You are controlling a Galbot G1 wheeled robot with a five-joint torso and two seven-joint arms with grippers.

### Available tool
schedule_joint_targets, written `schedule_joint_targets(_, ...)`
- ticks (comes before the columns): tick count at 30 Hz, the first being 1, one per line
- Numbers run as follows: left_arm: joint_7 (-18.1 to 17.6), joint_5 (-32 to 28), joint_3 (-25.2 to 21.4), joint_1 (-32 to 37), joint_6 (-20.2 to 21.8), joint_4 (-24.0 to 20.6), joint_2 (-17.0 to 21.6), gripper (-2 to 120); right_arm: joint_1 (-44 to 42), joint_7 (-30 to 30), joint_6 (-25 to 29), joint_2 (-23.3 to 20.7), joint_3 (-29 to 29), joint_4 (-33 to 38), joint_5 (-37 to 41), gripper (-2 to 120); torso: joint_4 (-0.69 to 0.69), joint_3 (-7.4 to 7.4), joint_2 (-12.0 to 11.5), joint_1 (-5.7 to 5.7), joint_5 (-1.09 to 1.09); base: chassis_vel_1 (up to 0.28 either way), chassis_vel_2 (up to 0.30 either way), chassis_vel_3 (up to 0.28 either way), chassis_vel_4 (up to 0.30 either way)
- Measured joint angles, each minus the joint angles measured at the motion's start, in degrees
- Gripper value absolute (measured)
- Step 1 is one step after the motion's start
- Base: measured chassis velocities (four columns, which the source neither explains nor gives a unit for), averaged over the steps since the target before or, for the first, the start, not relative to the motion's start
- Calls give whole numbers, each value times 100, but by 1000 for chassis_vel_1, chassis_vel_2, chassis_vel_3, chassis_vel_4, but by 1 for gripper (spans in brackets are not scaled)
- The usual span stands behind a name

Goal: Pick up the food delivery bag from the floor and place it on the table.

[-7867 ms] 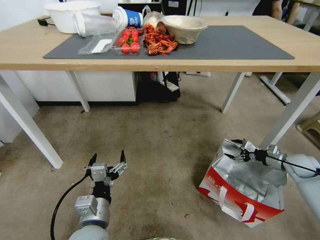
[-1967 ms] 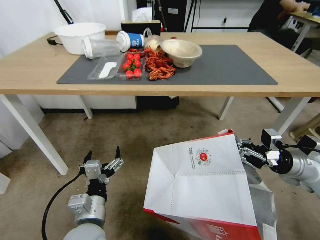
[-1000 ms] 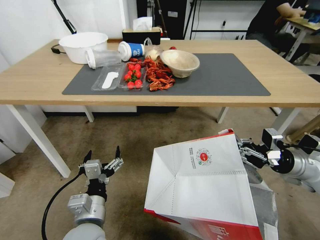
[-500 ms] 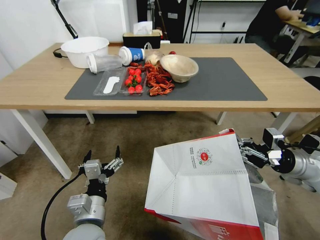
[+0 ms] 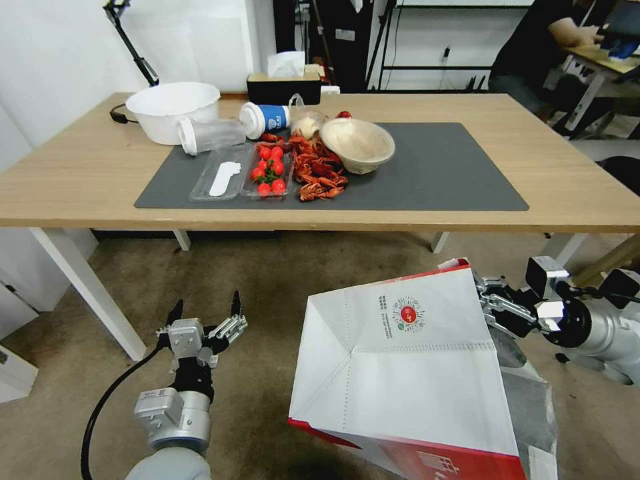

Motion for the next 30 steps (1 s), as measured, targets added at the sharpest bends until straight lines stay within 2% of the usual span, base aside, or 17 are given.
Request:
schedule_joint_targets(11,10,37,15,31,7,-36,3,100,-5,7,5,-59,61,9,15,0,0,255,417,161,0,0,0,0,0)
schedule_joint_targets(30,9,57,6,56,4,-58,-3,100,-33,-5,11,-46,103,54,16,0,0,528,881,352,0,0,0,0,0)
